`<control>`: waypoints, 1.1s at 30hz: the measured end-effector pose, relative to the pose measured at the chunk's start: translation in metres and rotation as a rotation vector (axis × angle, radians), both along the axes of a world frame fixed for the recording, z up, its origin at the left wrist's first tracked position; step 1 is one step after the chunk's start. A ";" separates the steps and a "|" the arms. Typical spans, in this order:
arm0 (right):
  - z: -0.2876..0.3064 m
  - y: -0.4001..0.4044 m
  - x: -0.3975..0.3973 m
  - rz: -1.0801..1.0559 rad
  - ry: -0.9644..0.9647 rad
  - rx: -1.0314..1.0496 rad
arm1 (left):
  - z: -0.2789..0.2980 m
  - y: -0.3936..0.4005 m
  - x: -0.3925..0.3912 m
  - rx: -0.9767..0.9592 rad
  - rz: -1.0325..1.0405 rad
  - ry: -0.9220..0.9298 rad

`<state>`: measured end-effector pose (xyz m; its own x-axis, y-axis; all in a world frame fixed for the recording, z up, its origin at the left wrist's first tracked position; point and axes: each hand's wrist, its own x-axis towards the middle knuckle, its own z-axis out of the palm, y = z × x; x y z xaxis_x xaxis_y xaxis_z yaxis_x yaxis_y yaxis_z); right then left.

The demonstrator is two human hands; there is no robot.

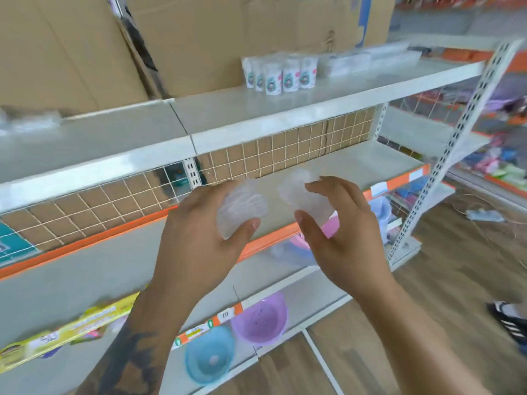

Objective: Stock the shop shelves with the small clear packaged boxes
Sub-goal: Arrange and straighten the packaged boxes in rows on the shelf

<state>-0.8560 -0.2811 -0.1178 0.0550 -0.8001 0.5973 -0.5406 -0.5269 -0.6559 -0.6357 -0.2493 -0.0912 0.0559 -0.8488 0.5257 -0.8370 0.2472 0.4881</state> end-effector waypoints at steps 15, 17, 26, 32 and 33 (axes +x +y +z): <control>0.010 -0.132 -0.164 -0.195 0.025 -0.022 | 0.021 -0.177 -0.176 -0.177 -0.074 -0.082; 0.024 -0.165 -0.181 -0.186 0.035 -0.051 | 0.034 -0.210 -0.193 -0.218 -0.012 -0.052; 0.079 -0.310 -0.238 -0.163 0.130 -0.146 | 0.091 -0.336 -0.241 -0.162 0.086 -0.090; 0.093 -0.389 -0.268 -0.116 0.197 -0.106 | 0.108 -0.398 -0.264 -0.059 0.123 -0.120; 0.096 -0.403 -0.273 -0.104 0.207 -0.092 | 0.109 -0.407 -0.267 -0.026 0.115 -0.136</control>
